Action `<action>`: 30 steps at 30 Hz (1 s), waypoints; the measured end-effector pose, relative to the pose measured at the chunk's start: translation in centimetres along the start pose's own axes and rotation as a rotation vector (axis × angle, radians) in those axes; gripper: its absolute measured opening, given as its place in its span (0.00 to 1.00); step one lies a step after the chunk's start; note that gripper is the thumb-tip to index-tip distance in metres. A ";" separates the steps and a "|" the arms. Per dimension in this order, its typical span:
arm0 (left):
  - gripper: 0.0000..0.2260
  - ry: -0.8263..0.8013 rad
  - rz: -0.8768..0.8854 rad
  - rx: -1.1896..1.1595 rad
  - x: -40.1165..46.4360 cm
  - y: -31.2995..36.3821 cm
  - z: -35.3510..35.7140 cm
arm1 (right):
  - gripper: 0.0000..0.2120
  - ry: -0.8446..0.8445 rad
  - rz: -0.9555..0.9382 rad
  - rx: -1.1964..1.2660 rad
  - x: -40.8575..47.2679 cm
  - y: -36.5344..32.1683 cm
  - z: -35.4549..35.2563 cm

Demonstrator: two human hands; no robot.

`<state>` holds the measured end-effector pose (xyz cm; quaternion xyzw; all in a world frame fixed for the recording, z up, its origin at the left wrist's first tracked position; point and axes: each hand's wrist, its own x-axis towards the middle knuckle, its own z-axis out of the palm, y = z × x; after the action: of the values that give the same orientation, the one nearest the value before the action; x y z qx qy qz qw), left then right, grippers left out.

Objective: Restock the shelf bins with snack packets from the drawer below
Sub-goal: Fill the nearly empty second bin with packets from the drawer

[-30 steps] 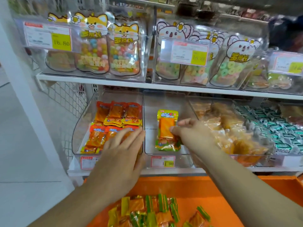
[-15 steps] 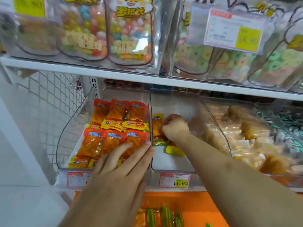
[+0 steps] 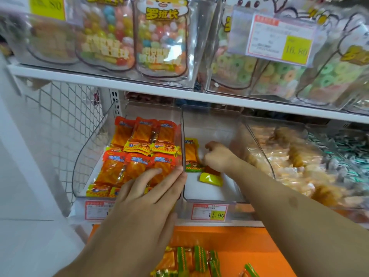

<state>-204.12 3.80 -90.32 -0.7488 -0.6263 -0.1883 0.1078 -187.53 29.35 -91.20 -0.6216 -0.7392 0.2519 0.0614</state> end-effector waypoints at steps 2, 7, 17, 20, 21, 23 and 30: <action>0.32 -0.032 -0.008 -0.032 -0.1 0.0 -0.4 | 0.40 -0.105 0.026 -0.081 -0.4 0.6 -0.5; 0.33 -0.081 -0.033 -0.056 -0.3 0.5 -1.0 | 0.43 -0.113 -0.003 -0.339 -1.7 1.0 -0.3; 0.31 -0.179 -0.109 -0.242 0.1 0.9 -3.0 | 0.07 0.138 -0.182 -0.142 -9.4 -0.4 -4.2; 0.25 -0.177 -0.199 -0.412 0.7 2.0 -5.0 | 0.12 0.274 -0.266 0.095 -13.5 -1.0 -7.1; 0.22 -0.188 -0.255 -0.480 0.8 2.5 -5.6 | 0.12 0.322 -0.300 0.179 -15.2 -1.2 -7.9; 0.21 -0.183 -0.388 -0.656 0.9 3.5 -6.3 | 0.12 0.353 -0.370 0.351 -19.0 -1.7 -8.8; 0.12 -0.309 -0.681 -1.290 0.1 7.6 -8.5 | 0.12 0.295 -0.353 0.701 -28.7 -1.2 -5.0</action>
<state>-197.95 -0.94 -82.00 -0.4460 -0.5967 -0.4342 -0.5064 -180.25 3.43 -79.98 -0.4563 -0.6871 0.3822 0.4167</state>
